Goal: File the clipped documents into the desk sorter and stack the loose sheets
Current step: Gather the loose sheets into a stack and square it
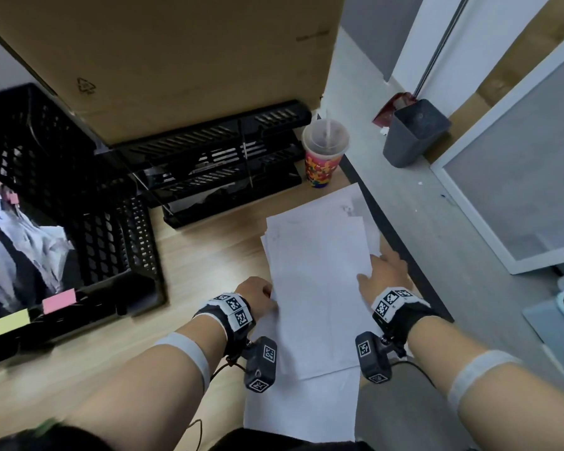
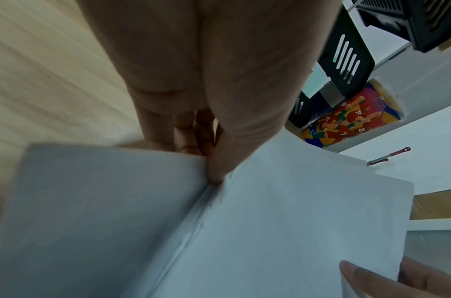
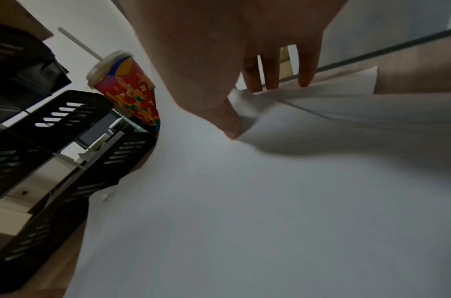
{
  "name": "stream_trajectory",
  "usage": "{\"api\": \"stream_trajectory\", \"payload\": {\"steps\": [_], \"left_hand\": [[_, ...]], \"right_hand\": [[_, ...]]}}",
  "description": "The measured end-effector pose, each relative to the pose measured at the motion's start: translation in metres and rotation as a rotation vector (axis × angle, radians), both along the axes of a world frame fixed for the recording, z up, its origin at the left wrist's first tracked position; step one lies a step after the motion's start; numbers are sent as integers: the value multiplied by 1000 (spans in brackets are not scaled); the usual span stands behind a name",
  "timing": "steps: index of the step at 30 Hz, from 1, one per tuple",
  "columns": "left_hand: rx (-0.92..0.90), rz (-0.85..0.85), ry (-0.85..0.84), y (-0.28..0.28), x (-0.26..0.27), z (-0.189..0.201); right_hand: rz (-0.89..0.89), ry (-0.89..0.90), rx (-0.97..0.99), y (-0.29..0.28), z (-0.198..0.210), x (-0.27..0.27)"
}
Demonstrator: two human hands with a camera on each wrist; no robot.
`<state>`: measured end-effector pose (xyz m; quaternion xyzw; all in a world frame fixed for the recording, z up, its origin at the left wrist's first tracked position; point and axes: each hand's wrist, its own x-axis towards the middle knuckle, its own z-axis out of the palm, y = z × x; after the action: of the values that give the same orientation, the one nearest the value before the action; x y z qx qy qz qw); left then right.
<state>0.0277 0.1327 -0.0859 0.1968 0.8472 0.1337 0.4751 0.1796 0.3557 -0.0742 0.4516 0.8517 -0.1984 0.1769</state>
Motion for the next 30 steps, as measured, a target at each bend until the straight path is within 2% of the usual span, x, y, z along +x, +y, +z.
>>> {"api": "stream_trajectory", "payload": {"steps": [3,6,10,16,20,25,30], "left_hand": [[-13,-60,81,-1,4,0],[24,-54,94,-9,5,2],[67,92,138,-36,7,0],[141,414,228,-83,-3,-1],[186,468,121,-101,-5,0],[372,557,-175,-113,13,5],[367,474,-152,-129,20,-2]], "right_hand": [[-40,43,-31,-11,1,11],[-118,81,-88,-18,5,21],[-216,80,-149,-30,8,36],[-315,220,-374,-63,12,52],[-301,227,-409,-90,17,45],[-233,236,-423,-124,11,27],[-149,157,-534,-154,4,21]]}}
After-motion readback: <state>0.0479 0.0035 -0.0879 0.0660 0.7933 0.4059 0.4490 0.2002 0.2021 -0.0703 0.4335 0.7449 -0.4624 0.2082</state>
